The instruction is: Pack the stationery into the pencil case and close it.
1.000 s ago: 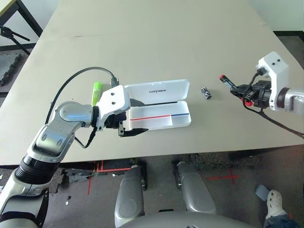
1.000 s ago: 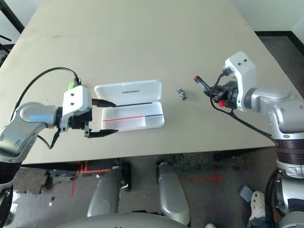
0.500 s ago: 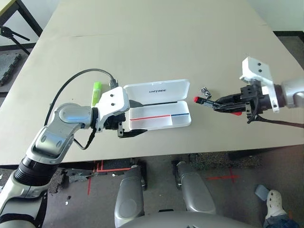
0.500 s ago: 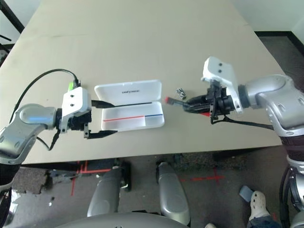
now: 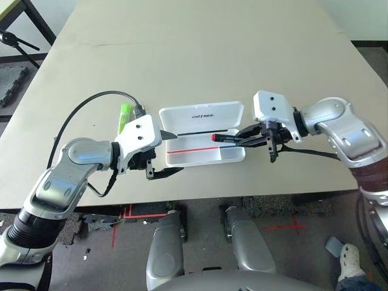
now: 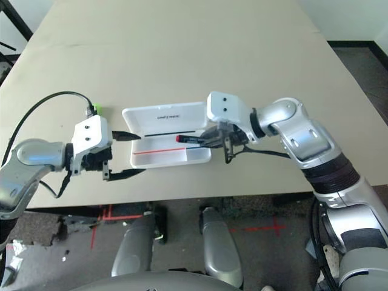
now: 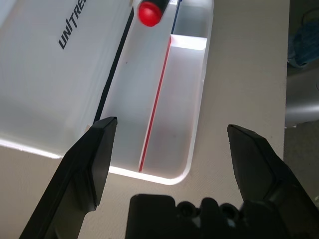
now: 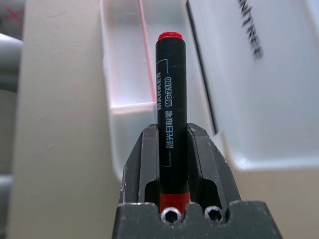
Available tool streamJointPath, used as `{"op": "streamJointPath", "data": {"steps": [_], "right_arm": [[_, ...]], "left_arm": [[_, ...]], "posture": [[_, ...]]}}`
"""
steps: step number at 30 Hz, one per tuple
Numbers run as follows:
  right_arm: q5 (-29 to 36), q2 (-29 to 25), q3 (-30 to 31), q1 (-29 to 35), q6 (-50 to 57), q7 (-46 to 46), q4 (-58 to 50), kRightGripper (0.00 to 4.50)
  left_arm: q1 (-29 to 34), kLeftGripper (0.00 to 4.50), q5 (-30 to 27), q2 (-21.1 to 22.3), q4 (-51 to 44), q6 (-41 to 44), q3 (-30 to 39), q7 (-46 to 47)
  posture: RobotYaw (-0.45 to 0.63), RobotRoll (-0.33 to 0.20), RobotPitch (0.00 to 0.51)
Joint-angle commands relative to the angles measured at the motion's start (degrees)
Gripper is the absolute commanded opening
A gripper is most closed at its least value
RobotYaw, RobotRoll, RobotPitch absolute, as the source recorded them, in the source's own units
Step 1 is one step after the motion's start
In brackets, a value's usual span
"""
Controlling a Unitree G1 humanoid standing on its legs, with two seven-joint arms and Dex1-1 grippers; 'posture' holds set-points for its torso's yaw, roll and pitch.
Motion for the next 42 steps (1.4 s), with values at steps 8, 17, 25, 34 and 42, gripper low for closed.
{"op": "streamJointPath", "data": {"steps": [8,17,25,34,42], "right_arm": [[-5.5,6.4,2.9,-1.3,-8.4,-1.9,2.8,0.51],[-10.5,11.7,5.8,0.2,-11.8,-5.9,4.3,0.51],[-9.6,14.1,3.3,0.3,-9.8,-9.4,4.6,3.43],[2.2,4.2,-2.7,1.2,1.3,3.6,0.4,4.47],[6.8,-5.5,-5.2,4.2,3.8,10.5,0.4,4.47]], "left_arm": [[1.5,4.5,-0.8,0.6,-2.2,1.2,1.1,0.9],[2.8,4.5,-0.8,0.8,-3.3,2.0,2.1,1.9],[3.5,4.5,-1.5,1.0,-3.9,3.2,2.9,2.3],[3.1,4.5,-1.4,0.6,-2.1,5.6,6.4,6.5],[2.0,4.5,-2.1,-0.9,-2.0,16.4,11.4,15.8]], "posture": [[-0.01,0.0,0.228],[0.01,0.0,0.231],[0.01,0.0,0.231],[0.01,0.0,0.237],[0.01,0.0,0.246]]}}
